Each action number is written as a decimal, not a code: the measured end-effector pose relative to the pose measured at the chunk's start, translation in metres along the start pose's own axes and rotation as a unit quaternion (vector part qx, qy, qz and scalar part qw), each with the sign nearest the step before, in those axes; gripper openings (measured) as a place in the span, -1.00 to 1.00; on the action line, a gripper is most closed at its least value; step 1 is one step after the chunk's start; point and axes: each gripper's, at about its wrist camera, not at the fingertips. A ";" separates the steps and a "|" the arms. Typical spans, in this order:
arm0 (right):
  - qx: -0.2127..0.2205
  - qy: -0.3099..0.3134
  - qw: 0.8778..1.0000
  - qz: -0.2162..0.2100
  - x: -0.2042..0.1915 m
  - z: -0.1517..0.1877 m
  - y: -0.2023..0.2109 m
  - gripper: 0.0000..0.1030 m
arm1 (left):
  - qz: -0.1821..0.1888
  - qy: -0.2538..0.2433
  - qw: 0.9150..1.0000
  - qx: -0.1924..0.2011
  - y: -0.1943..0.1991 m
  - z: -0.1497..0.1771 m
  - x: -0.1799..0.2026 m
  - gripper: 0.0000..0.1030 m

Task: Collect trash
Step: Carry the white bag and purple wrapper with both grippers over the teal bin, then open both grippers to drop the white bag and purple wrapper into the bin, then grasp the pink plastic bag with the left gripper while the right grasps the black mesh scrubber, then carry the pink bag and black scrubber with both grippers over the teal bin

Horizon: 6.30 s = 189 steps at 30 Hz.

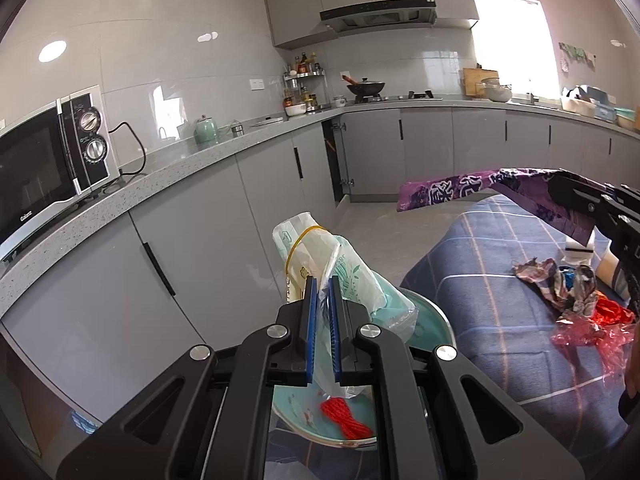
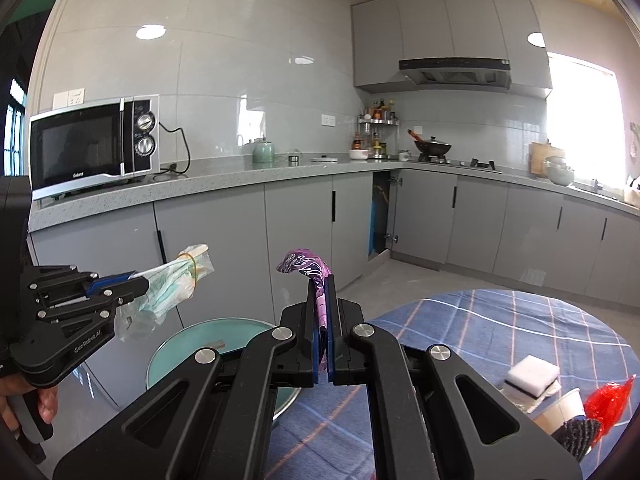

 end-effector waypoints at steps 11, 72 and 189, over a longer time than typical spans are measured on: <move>-0.012 0.018 1.000 -0.019 -0.024 -0.001 -0.013 -0.93 | -0.004 0.004 1.000 -0.005 -0.005 0.002 -0.006 -0.87; -0.105 -0.057 0.973 0.196 0.148 0.091 0.148 0.13 | 0.143 -0.094 0.985 -0.007 0.056 0.014 0.180 0.49; -0.105 -0.024 0.994 -0.001 0.022 0.018 -0.046 -0.69 | 0.018 0.018 1.000 -0.010 -0.005 0.005 0.005 -0.53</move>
Point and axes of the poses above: each gripper's, at about its wrist camera, not at the fingertips, and y roughly against the way its jaws point, x to its right, z to its underside, and after that the axes turned 5 degrees about x, right-handed
